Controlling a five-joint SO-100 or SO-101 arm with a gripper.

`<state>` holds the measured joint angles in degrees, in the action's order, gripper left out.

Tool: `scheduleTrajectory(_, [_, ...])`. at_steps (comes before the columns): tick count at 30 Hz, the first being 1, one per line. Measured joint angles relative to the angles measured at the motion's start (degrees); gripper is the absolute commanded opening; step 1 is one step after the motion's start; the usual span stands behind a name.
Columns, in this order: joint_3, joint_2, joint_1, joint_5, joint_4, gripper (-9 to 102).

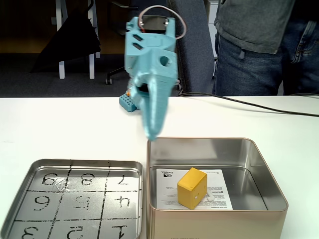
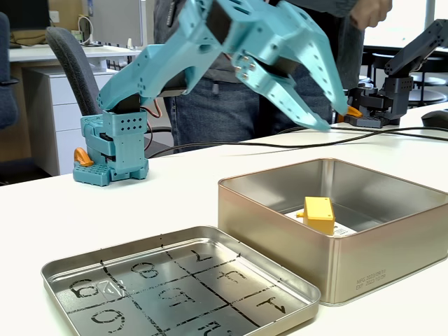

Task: Grasp a lego block and put it in the bin.

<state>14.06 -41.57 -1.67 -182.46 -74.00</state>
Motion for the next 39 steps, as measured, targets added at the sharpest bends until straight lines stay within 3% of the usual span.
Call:
scheduleTrajectory(12, [0.0, 13.5, 4.8, 0.0, 10.7, 0])
scheduleTrajectory(39, [-0.1, 18.7, 10.5, 0.0, 13.2, 0])
